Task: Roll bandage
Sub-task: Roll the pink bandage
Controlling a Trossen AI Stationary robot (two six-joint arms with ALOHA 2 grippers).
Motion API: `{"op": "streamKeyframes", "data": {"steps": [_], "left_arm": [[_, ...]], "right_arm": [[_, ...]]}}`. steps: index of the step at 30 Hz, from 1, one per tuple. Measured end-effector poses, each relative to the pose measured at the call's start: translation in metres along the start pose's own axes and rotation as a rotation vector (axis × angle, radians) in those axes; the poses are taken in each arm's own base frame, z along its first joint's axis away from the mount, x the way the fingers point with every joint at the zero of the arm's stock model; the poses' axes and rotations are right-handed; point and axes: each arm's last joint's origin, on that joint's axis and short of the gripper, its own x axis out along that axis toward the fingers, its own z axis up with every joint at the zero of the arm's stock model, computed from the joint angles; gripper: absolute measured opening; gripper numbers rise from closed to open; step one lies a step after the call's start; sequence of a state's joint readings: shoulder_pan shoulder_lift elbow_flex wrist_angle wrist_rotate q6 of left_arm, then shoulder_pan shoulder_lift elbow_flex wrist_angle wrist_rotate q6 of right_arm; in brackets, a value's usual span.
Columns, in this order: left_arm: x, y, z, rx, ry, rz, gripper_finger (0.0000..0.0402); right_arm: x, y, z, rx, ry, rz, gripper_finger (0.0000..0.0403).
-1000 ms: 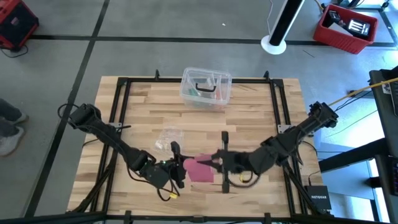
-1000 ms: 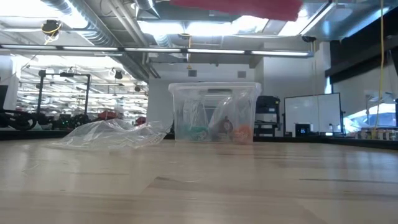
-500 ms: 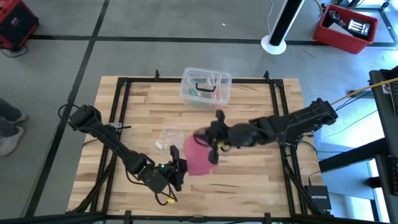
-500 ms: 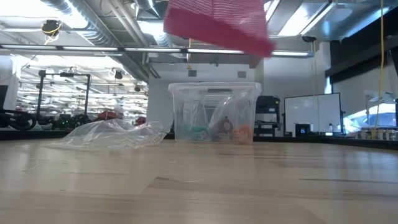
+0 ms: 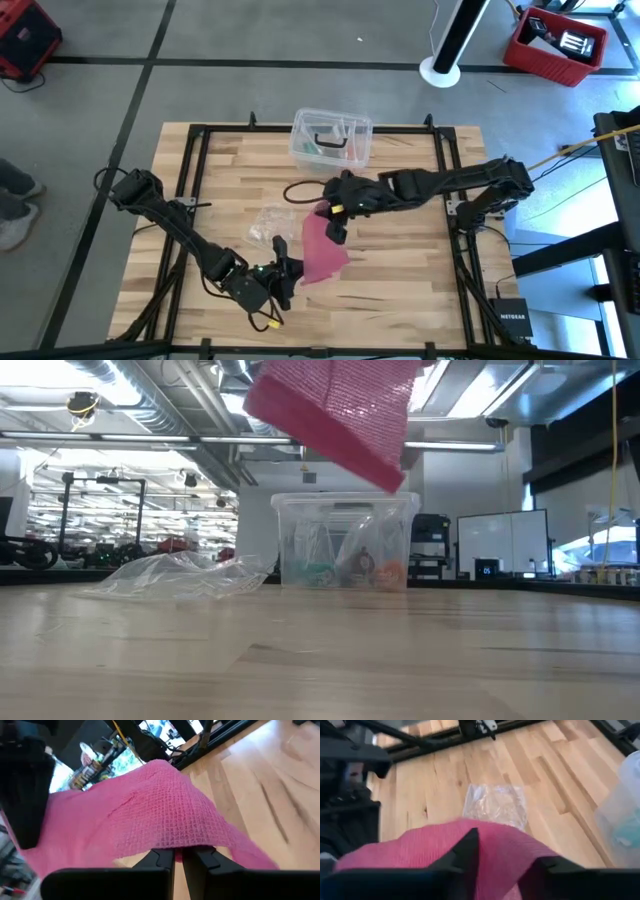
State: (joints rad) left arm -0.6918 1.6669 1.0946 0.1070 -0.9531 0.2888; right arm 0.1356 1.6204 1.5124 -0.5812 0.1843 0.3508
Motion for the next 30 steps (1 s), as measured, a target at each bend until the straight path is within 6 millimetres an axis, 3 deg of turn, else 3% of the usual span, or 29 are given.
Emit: {"op": "streamKeyframes", "data": {"steps": [7, 12, 19, 27, 30], "left_arm": [[0.0, -0.001, -0.002, -0.174, 0.014, -0.006, 0.0013], [0.0, -0.002, -0.008, -0.246, 0.055, -0.012, 0.0013], [0.003, 0.0, -0.015, -0.297, 0.106, -0.006, 0.0013], [0.005, 0.001, -0.019, -0.379, 0.133, 0.013, 0.0013], [0.005, 0.001, -0.021, -0.404, 0.151, 0.016, 0.0013]], "right_arm": [[0.023, -0.009, -0.012, -0.048, 0.134, -0.019, 0.0246], [0.024, -0.011, -0.014, -0.044, 0.173, 0.004, 0.0296], [0.025, -0.011, -0.017, 0.069, 0.24, 0.094, 0.0312], [0.026, -0.014, -0.016, 0.098, 0.179, -0.045, 0.0312], [0.026, -0.013, -0.019, 0.122, 0.242, 0.044, 0.0312]]}}
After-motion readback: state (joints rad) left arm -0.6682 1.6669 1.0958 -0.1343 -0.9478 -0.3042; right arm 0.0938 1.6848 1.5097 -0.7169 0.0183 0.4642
